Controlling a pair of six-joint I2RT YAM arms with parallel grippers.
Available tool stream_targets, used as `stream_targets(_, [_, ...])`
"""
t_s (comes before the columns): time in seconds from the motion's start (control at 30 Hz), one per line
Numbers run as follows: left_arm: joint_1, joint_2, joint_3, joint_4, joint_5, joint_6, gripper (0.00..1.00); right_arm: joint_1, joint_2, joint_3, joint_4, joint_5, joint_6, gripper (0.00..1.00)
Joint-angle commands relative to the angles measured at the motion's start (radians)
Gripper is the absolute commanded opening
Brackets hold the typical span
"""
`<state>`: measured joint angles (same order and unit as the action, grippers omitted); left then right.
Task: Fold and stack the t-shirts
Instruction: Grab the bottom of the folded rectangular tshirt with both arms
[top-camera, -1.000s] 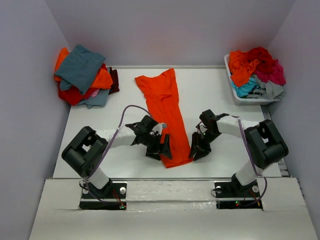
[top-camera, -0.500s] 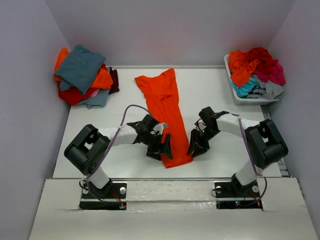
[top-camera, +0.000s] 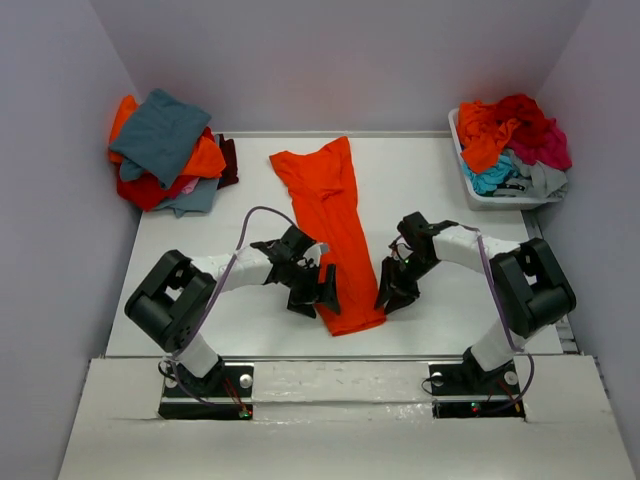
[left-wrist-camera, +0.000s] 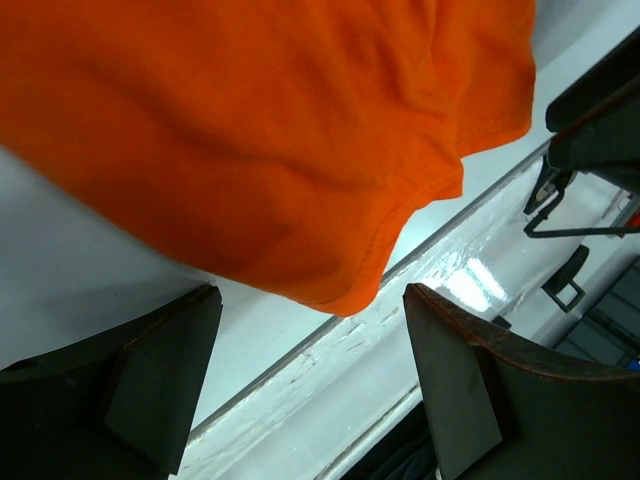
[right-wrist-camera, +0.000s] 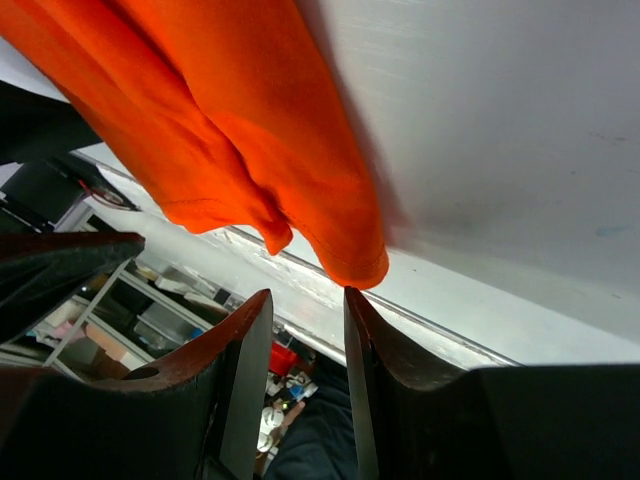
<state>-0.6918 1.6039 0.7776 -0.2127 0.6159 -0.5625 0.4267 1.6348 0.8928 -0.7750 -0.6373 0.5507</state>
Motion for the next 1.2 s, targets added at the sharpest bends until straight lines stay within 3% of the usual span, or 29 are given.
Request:
stream_targets(0.0, [0.014,0.014,-0.018,-0.132,-0.261,0.052,0.89,0.017,0.01,0.021,0.026,-0.052,0.003,0.4])
stream_targets(0.53, [0.014,0.083,0.081,-0.217,-0.476,0.036,0.9,0.047,0.086,0.075,0.04,-0.058,-0.009,0.38])
stream_targets(1.17, [0.043,0.238,0.115,-0.063,-0.28,0.061,0.88,0.047,0.051,0.104,0.014,-0.045,-0.009,0.38])
